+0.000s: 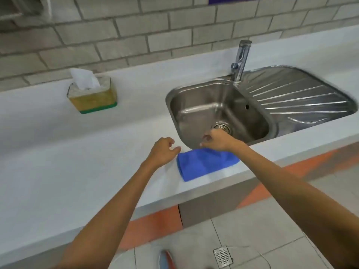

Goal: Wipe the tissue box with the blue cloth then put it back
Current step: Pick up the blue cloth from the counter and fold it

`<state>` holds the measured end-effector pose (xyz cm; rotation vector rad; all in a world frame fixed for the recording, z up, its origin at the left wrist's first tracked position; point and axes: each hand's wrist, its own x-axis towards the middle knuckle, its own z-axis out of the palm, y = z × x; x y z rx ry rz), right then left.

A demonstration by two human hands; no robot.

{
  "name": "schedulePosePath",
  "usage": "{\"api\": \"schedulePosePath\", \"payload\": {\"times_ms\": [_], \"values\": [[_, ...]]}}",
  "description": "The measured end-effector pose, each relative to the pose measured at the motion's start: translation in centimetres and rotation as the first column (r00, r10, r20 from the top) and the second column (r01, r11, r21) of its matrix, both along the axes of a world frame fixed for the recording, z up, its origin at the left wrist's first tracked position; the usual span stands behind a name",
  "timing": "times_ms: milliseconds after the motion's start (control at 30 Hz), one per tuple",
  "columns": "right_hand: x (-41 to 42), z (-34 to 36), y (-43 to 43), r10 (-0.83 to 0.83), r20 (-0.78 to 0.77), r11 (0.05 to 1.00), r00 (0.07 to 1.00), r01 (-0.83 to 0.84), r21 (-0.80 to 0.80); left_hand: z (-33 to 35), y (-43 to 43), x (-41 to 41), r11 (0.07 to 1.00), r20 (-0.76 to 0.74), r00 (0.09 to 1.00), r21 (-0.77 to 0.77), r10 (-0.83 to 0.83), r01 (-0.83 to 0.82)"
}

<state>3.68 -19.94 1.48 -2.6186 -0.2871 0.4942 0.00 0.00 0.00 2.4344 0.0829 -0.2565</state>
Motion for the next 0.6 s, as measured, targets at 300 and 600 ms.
{"api": "schedulePosePath", "payload": {"times_ms": [300, 600], "values": [[-1.1, -3.6, -5.5, -0.102, -0.062, 0.99, 0.993, 0.095, -0.1, -2.9, -4.4, -2.2, 0.959, -0.091, 0.963, 0.152, 0.254, -0.239], [-0.7, -2.7, -5.5, -0.193, -0.042, 0.981, 0.98, 0.194, 0.026, -3.0, -6.5, -4.1, 0.911, -0.078, 0.922, -0.144, 0.378, -0.386]]}}
